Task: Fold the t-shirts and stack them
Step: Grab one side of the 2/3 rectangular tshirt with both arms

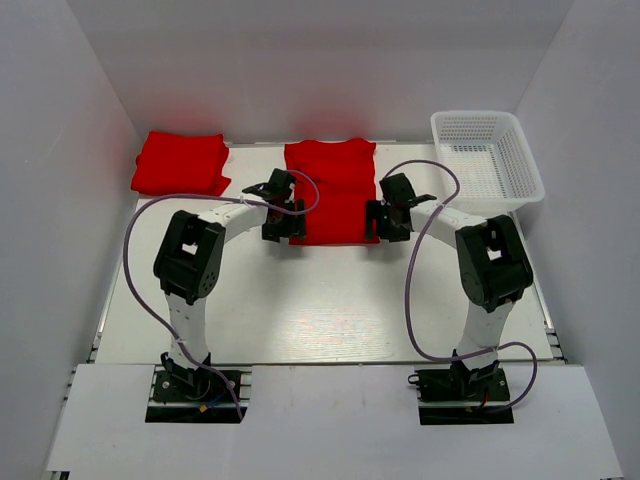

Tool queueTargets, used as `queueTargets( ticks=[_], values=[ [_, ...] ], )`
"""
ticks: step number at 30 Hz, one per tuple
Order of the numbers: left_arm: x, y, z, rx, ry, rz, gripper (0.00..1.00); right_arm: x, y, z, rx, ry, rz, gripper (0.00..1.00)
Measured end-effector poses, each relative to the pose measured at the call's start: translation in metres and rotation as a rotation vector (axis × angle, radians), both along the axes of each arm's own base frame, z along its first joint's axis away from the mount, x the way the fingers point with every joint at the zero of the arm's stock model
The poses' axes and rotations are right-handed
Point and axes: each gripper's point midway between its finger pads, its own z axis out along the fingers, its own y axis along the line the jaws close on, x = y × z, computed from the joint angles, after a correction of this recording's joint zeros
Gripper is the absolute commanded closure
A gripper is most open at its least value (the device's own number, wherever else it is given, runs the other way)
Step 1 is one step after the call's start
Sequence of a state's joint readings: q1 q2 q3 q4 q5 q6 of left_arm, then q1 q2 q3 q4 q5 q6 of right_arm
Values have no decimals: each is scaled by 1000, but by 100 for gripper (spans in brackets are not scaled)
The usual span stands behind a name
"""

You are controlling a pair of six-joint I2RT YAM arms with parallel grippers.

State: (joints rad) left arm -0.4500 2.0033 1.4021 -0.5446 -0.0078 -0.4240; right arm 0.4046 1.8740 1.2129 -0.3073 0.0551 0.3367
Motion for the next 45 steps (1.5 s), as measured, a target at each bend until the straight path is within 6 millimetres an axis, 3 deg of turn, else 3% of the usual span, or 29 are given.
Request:
queueTargets(
  ticks=[4,6,7,10,12,13,14,20,23,28,39,42,45],
  values=[
    [1,-2,-2,6,-4,-9,43,-3,4,-1,8,12,7,50],
    [1,-4,-3,6,-5,-13,50,-4,5,-3,11,18,12,54],
    [2,-5,-4,4,-8,-16,56,-5,6,-5,14,25,11,63],
    [2,-9,-4,-6,-10,-27,64,-6,8,-8,21,35,12,73],
    [2,-12,-5,-16,-9,-33,75,-6,8,-9,24,37,14,85],
    [2,-13,-5,-20,-8,-38,82,-6,10,-9,32,37,14,90],
    [2,-14,-5,-25,-8,-42,100,-6,11,-8,40,37,16,98],
    [3,-16,-5,-33,-22,-47,100,-7,20,-9,93,23,46,100],
    [-6,-10,-4,-25,-40,-44,100,-17,18,-8,103,18,54,100],
    [-51,5,3,4,-41,-68,100,-59,10,-2,119,35,83,100],
    [-162,3,62,-118,-24,-160,100,-172,3,34,239,67,188,100],
    [-176,-1,86,-176,-41,-167,100,-184,1,51,250,47,200,100],
    [-176,-4,106,-201,-50,-159,100,-182,-3,71,250,2,190,100]
  ],
)
